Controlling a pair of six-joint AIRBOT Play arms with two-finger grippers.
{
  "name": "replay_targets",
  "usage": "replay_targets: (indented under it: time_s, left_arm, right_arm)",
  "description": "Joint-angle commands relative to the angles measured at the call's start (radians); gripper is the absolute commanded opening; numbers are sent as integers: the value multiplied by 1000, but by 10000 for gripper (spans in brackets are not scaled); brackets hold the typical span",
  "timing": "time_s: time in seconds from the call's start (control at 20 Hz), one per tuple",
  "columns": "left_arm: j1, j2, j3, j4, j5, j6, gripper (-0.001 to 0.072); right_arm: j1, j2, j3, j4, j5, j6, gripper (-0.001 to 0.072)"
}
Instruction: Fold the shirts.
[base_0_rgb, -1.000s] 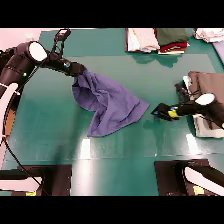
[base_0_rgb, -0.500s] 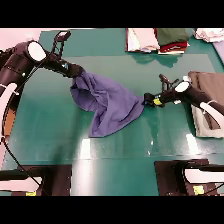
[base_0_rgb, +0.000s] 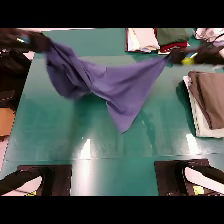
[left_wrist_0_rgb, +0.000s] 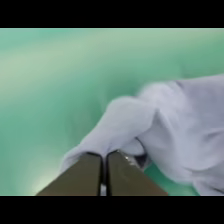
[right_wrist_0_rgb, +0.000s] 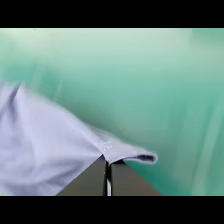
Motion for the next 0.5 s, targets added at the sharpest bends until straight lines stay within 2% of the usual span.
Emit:
replay_targets:
  time_s: [0.0,0.25,0.45]
  left_arm:
    - [9,195,71,13,4,6,26]
    - [9,436,93,13,2,6,25]
    - [9,493,92,14,-59,6,25]
  right_arm:
    - [-85,156,214,-27,100,-6,15]
    - [-222,292,414,-27,188,-6,14]
    - [-330,264,572,-25,282,-2,13]
